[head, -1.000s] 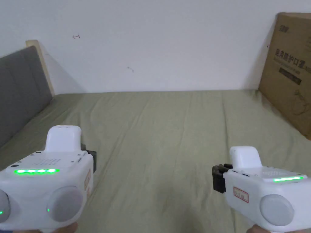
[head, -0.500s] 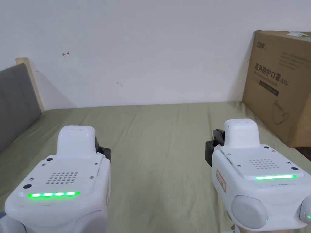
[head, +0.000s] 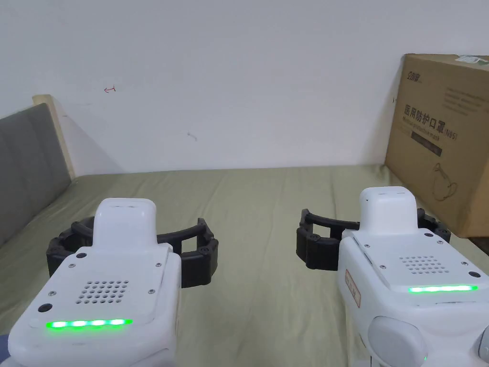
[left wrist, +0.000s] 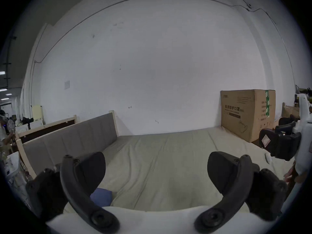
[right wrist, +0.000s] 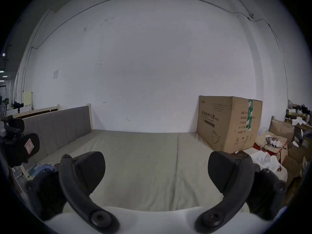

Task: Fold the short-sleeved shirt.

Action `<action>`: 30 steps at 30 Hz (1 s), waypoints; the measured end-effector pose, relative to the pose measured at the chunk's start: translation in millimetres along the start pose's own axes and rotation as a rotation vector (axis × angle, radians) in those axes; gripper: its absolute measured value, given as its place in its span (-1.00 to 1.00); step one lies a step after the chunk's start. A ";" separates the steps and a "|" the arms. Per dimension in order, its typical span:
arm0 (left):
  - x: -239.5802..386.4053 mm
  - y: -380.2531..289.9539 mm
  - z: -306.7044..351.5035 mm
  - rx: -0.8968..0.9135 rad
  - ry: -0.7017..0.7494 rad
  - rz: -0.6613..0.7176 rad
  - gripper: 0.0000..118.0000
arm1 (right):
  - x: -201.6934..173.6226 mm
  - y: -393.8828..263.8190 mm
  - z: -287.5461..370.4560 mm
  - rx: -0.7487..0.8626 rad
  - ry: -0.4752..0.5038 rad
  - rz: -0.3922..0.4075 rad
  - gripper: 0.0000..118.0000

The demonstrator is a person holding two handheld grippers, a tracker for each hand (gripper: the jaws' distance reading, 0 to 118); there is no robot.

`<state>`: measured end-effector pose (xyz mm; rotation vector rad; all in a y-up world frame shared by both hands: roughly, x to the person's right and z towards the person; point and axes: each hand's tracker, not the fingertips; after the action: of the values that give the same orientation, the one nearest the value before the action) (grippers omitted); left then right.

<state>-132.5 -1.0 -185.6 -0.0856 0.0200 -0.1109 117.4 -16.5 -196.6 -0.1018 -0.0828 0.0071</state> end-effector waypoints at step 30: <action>10.7 9.9 -9.7 -0.087 -0.003 0.059 1.00 | 2.4 -5.2 -9.0 -0.063 0.003 -0.012 1.00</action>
<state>-121.0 6.8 -196.3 -0.1716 0.0245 -0.0508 120.5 -22.5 -204.8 -0.1641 -0.0809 -0.0074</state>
